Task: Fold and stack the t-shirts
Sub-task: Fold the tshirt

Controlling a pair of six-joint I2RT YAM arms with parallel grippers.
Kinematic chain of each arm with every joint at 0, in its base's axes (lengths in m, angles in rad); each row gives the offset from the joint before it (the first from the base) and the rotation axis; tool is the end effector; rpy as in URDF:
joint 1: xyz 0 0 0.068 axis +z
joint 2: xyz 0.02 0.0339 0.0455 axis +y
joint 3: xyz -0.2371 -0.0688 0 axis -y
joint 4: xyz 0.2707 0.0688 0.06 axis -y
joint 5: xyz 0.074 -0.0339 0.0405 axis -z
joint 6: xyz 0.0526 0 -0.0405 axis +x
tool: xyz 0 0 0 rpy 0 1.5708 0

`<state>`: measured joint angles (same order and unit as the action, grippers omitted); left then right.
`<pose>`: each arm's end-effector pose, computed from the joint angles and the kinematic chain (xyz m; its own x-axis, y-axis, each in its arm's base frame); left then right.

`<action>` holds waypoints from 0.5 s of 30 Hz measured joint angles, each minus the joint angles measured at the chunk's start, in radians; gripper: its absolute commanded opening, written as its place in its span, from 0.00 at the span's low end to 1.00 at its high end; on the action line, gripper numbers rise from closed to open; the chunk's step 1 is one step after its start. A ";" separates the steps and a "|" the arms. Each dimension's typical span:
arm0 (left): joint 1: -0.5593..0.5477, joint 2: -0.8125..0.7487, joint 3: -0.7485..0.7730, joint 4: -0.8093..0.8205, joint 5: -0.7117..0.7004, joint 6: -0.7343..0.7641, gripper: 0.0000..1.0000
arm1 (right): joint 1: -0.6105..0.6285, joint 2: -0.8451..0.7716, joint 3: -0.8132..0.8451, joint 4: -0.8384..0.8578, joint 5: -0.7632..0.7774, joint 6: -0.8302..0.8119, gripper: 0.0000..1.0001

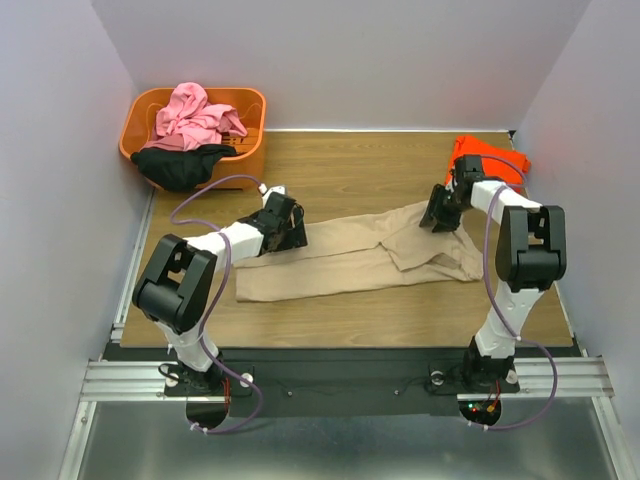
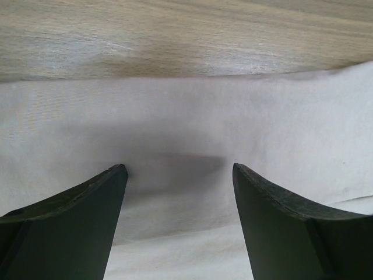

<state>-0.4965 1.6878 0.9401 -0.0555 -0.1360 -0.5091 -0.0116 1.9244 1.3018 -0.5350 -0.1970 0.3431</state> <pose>0.3327 -0.1721 0.1182 -0.7421 -0.1471 -0.6539 0.0314 0.9669 -0.2533 0.4075 0.0056 0.1118 -0.8850 0.3402 -0.3178 0.2448 0.9207 0.3039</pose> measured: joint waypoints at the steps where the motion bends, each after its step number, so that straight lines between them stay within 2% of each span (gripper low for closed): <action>1: -0.004 -0.002 -0.006 0.009 -0.003 0.000 0.85 | 0.000 0.016 0.022 0.002 -0.003 0.000 0.51; 8: -0.044 -0.045 -0.068 0.042 -0.026 -0.028 0.85 | 0.027 0.140 0.197 -0.001 -0.022 0.002 0.51; 15: -0.118 -0.105 -0.114 -0.004 -0.045 -0.115 0.85 | 0.065 0.328 0.478 -0.006 -0.053 0.013 0.51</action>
<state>-0.6147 1.5833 0.8261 -0.0597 -0.1814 -0.6239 0.0532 2.2520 1.7798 -0.5411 -0.2501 0.3557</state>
